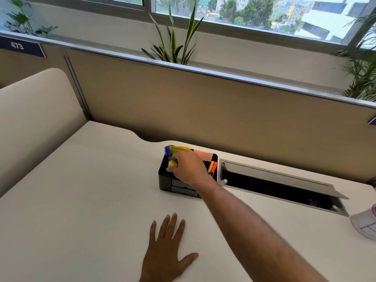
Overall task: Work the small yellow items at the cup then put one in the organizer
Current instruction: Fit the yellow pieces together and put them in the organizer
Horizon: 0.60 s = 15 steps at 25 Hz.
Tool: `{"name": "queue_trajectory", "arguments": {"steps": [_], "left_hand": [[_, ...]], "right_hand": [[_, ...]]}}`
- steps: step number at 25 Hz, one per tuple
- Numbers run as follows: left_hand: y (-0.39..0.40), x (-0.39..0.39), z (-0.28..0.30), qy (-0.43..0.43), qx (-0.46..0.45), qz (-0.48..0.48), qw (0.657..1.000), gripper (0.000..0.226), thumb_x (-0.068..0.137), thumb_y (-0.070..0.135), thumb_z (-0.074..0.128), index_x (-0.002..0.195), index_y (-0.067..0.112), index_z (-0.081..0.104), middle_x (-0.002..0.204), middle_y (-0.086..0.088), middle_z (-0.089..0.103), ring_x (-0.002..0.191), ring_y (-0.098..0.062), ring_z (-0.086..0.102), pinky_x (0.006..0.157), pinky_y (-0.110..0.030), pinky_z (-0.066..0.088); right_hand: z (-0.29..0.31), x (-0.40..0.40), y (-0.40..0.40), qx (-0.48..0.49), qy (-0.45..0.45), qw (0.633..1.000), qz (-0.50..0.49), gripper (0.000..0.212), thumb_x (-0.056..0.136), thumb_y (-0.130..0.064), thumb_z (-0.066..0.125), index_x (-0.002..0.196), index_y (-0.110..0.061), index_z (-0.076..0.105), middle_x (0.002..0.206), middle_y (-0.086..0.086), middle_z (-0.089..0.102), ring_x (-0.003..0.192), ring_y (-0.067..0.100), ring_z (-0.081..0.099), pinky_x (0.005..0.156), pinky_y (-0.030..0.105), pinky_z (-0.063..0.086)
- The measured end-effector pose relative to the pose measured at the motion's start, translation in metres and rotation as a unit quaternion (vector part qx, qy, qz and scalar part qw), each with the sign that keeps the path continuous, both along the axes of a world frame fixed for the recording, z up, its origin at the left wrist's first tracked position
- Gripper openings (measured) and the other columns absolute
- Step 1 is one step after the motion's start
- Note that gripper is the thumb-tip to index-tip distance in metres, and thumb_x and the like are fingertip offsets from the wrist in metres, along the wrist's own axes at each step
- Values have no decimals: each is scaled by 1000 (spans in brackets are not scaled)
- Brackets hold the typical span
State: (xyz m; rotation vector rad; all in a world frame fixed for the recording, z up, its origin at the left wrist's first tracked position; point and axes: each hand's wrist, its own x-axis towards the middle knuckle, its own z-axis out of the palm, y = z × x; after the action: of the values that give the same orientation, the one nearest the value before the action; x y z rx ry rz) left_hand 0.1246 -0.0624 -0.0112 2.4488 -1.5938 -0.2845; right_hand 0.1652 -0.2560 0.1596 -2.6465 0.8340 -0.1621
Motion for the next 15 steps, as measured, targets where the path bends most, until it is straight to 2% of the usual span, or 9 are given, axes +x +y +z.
{"name": "queue_trajectory", "arguments": {"steps": [7, 15], "left_hand": [[-2, 1, -1, 5, -1, -6, 1000, 91, 78, 86, 35, 144, 23, 42, 151, -8, 45, 139, -26, 27, 106, -58, 18], [-2, 2, -3, -16, -21, -4, 1000, 90, 79, 85, 31, 143, 22, 43, 151, -9, 45, 139, -27, 28, 106, -57, 19]], "right_hand": [[-24, 20, 6, 17, 45, 999, -5, 33, 81, -43, 75, 85, -12, 66, 84, 7, 66, 78, 24, 62, 69, 35, 53], [-31, 25, 7, 44, 29, 998, -41, 40, 77, -50, 74, 85, -11, 66, 80, 6, 65, 74, 21, 62, 65, 33, 52]]}}
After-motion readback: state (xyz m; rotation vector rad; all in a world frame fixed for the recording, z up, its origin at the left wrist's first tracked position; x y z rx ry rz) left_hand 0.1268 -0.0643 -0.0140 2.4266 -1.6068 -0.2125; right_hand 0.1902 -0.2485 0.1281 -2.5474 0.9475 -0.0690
